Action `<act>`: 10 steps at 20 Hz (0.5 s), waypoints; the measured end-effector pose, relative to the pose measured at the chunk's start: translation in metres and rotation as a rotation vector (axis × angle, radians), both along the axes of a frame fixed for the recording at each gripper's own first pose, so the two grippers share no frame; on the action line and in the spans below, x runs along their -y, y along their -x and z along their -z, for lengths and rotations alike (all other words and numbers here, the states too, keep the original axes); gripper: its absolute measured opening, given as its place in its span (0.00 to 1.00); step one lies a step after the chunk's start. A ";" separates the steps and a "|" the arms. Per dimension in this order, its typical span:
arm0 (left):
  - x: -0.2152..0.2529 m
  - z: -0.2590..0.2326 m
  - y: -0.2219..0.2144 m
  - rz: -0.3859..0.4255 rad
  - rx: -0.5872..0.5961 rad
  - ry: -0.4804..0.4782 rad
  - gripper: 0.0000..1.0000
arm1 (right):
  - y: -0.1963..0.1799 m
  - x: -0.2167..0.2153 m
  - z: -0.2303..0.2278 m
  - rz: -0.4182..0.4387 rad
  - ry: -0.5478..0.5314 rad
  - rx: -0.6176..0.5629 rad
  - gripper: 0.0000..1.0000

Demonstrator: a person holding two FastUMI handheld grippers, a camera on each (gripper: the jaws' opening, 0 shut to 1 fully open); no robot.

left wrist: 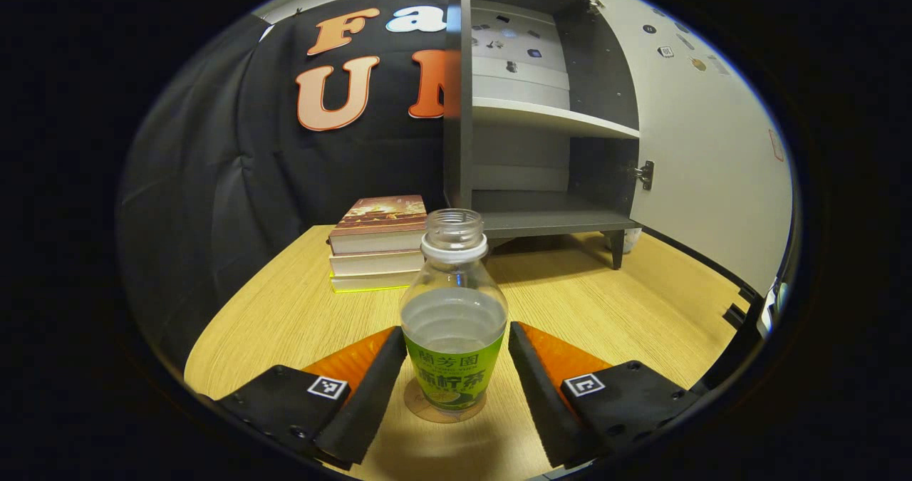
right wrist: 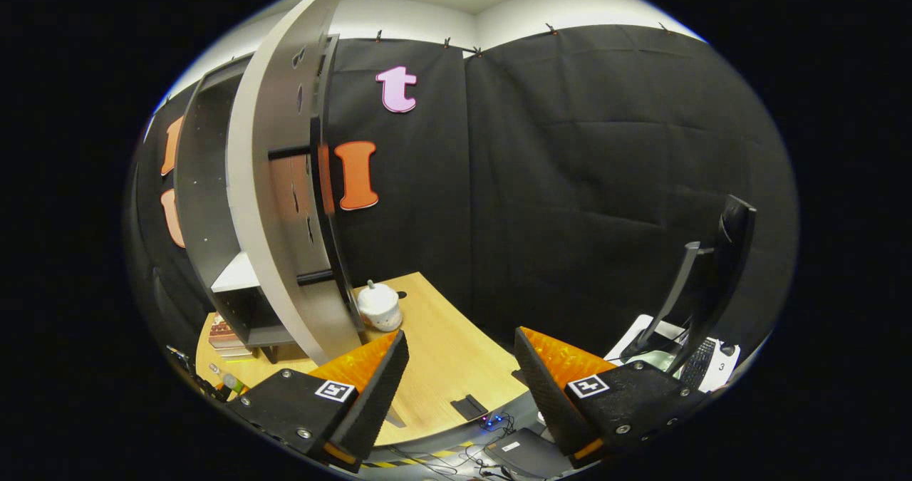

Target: Open the cabinet door with the right hand, grasp the bottle in the cabinet with the left hand and place it on the coaster, then close the cabinet door with the right hand.

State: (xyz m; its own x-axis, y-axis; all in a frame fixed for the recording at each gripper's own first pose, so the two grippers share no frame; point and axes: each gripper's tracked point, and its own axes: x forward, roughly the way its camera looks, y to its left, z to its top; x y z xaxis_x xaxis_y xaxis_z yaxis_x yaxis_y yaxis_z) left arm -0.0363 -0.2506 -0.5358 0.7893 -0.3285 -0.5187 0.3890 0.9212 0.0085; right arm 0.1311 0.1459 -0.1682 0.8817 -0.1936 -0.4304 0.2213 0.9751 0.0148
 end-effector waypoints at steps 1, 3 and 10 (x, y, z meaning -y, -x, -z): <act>0.000 -0.001 0.000 0.004 0.004 -0.006 0.96 | 0.000 -0.001 0.002 -0.006 0.000 -0.006 0.93; 0.002 -0.003 0.003 0.005 0.011 -0.010 0.95 | -0.001 -0.003 0.005 -0.021 0.000 -0.016 0.93; -0.013 -0.016 0.012 -0.037 0.020 -0.007 0.95 | -0.008 -0.022 0.015 -0.100 0.001 -0.043 0.93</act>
State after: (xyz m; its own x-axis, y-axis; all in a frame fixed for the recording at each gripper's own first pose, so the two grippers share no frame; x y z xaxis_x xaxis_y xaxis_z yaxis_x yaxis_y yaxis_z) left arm -0.0481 -0.2376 -0.5194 0.8111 -0.2956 -0.5047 0.3545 0.9348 0.0222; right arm 0.1386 0.1676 -0.1832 0.8773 -0.1056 -0.4681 0.1230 0.9924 0.0066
